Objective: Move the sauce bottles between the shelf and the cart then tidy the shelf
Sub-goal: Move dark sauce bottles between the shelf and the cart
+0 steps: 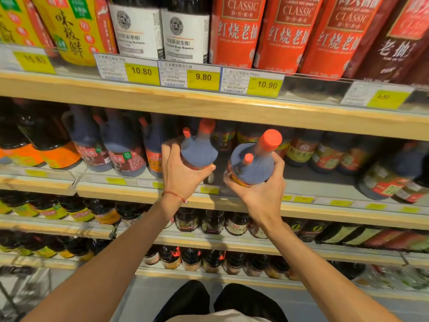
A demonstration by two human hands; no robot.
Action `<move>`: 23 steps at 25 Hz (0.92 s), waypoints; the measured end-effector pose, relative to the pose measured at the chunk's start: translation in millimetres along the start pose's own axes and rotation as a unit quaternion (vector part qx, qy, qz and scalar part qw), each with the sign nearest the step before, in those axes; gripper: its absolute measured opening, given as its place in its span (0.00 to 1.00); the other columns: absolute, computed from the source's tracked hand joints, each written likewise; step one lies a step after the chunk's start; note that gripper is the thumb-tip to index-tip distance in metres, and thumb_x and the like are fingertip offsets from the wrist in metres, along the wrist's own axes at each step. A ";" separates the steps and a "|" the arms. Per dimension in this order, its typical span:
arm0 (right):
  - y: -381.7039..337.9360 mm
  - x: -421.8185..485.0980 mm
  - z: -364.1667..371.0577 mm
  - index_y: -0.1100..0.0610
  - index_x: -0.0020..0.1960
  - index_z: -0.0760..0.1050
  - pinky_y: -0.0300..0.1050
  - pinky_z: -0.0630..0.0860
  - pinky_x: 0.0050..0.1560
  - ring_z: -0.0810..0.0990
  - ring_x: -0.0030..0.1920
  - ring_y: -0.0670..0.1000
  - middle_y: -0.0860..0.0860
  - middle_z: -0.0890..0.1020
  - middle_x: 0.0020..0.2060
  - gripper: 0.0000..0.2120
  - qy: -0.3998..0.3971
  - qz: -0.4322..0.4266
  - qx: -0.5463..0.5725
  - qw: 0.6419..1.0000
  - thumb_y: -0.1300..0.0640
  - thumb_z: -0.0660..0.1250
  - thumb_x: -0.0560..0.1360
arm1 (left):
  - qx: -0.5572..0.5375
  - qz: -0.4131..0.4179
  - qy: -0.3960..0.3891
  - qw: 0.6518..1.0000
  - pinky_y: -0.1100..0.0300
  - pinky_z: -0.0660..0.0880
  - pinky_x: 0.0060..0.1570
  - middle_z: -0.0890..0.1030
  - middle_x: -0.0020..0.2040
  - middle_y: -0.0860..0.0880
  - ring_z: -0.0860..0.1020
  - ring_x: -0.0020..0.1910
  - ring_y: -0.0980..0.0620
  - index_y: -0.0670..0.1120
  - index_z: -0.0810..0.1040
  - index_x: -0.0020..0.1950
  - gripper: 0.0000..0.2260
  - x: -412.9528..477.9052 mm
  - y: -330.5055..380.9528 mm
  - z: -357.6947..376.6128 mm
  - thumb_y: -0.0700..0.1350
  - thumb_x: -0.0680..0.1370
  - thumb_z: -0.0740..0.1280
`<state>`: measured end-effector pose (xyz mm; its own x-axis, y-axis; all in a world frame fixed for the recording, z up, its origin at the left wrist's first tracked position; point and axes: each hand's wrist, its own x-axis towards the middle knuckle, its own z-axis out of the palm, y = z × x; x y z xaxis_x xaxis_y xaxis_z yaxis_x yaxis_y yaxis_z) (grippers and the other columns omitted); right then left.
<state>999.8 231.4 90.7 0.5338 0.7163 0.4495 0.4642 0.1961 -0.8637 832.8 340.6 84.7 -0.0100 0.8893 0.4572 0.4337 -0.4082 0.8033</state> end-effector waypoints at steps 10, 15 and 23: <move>8.4 -1.3 1.6 0.51 0.69 0.66 0.33 0.77 0.55 0.78 0.60 0.42 0.48 0.78 0.60 0.48 -0.020 0.013 0.007 1.000 0.50 0.88 0.57 | 0.047 -0.057 0.029 0.997 0.60 0.73 0.45 0.73 0.52 0.50 0.74 0.50 0.54 0.48 0.71 0.55 0.35 -2.9 -12.7 11.2 0.61 0.58 0.81; 0.5 -8.1 1.3 0.49 0.69 0.65 0.39 0.80 0.56 0.77 0.60 0.41 0.45 0.77 0.60 0.48 -0.045 0.030 0.016 0.998 0.49 0.88 0.58 | 0.036 -0.077 0.020 0.996 0.59 0.76 0.50 0.76 0.58 0.48 0.76 0.57 0.50 0.48 0.67 0.63 0.38 -8.7 -5.0 7.3 0.57 0.61 0.81; -26.1 -24.8 -10.3 0.50 0.69 0.66 0.32 0.77 0.56 0.79 0.59 0.39 0.43 0.79 0.60 0.46 -0.051 0.093 0.068 0.992 0.51 0.88 0.59 | -0.130 -0.034 -0.085 0.987 0.48 0.75 0.64 0.74 0.66 0.50 0.75 0.65 0.52 0.46 0.72 0.69 0.27 -53.0 27.2 -25.3 0.28 0.72 0.64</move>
<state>981.8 201.6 104.4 0.5233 0.8117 0.2594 0.2613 0.1369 -0.9555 822.4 277.2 92.0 0.1289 0.9295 0.3455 0.1903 -0.3651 0.9113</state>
